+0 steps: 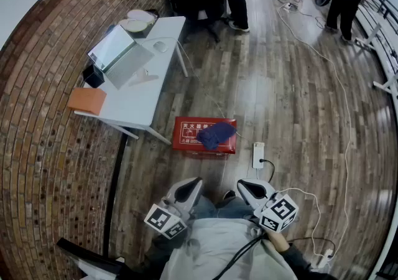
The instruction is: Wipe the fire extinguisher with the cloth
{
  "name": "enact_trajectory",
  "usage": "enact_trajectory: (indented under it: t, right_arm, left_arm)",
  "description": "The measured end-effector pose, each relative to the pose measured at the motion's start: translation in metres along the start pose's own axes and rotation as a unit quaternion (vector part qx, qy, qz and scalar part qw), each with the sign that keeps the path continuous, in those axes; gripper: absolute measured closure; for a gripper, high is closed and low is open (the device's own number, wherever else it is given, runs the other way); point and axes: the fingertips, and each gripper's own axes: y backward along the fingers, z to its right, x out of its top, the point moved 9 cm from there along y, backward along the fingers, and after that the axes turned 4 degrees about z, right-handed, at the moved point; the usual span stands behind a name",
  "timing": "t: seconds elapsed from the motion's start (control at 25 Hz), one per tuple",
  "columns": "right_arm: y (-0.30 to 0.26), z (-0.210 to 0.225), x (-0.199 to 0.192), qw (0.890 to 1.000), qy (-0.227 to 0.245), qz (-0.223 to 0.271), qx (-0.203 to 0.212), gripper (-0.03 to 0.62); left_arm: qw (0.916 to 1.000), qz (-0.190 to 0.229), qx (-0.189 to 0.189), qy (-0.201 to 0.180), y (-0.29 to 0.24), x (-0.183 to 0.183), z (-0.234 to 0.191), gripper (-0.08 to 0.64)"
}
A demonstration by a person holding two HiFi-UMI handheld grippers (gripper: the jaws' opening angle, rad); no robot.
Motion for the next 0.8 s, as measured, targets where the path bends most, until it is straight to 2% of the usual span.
enact_trajectory:
  t: [0.56,0.6,0.68,0.72,0.8]
  right_arm:
    - [0.003,0.004,0.0,1.0,0.017,0.014,0.005,0.592]
    - [0.003,0.003,0.001,0.999,0.031,0.016,0.012,0.592]
    - [0.0,-0.004,0.0,0.995,0.093,0.0,0.037,0.591]
    - [-0.002,-0.009,-0.001,0.989,0.135,-0.026,0.051,0.592]
    - [-0.009,-0.017,-0.007,0.969,0.216,-0.097,0.074,0.592]
  left_arm:
    - [1.0,-0.002,0.0,0.003,-0.001,-0.006,0.002,0.555]
    - [1.0,-0.004,0.001,0.004,-0.001,-0.007,0.003,0.555]
    - [0.9999,-0.009,0.003,0.007,-0.001,-0.01,0.003,0.555]
    - [0.9999,-0.012,0.004,0.009,-0.001,-0.012,0.003,0.555]
    - [0.9997,-0.018,0.01,0.015,0.003,-0.014,0.001,0.555]
